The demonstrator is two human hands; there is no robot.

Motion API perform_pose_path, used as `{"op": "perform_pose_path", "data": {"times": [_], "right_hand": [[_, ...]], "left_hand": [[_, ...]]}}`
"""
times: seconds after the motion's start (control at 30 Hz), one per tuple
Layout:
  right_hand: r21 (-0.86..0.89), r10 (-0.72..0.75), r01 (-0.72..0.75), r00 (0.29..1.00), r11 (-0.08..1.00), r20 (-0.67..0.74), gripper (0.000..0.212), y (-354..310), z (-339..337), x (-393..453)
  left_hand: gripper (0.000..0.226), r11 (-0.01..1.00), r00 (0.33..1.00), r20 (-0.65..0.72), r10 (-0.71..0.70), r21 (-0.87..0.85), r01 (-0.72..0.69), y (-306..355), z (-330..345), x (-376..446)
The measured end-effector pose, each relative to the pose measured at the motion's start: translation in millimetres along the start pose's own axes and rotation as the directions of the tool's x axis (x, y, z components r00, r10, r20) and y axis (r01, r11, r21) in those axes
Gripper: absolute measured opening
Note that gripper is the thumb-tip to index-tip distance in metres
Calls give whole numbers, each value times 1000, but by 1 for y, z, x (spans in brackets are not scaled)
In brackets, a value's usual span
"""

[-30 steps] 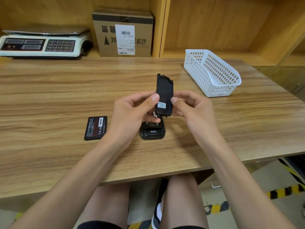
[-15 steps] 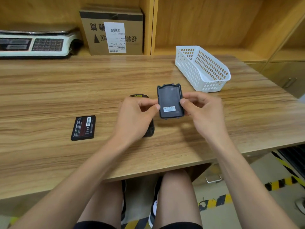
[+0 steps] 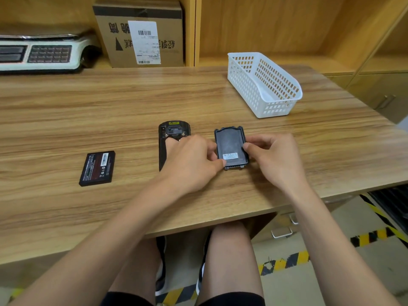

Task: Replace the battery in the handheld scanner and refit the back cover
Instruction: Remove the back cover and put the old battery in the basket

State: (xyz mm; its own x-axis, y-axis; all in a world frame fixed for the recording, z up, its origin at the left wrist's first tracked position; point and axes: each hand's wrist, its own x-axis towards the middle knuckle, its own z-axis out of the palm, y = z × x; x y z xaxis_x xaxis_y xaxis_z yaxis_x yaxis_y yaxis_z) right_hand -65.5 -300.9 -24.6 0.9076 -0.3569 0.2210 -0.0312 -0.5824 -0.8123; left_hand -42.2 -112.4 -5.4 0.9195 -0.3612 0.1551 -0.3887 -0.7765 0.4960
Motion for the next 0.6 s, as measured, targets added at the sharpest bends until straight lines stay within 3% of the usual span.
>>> {"op": "perform_pose_path", "data": {"times": [0.23,0.6], "right_hand": [[-120,12,-5,998,993,58,14,2,-1,-3],[-241,20,-10,999,970,38,14,7,5,-4]], "left_hand": [[30,997,1000,21,15,74,-16,1,5,3],[38,981,998,27,54,184,-58,2,9,4]]}}
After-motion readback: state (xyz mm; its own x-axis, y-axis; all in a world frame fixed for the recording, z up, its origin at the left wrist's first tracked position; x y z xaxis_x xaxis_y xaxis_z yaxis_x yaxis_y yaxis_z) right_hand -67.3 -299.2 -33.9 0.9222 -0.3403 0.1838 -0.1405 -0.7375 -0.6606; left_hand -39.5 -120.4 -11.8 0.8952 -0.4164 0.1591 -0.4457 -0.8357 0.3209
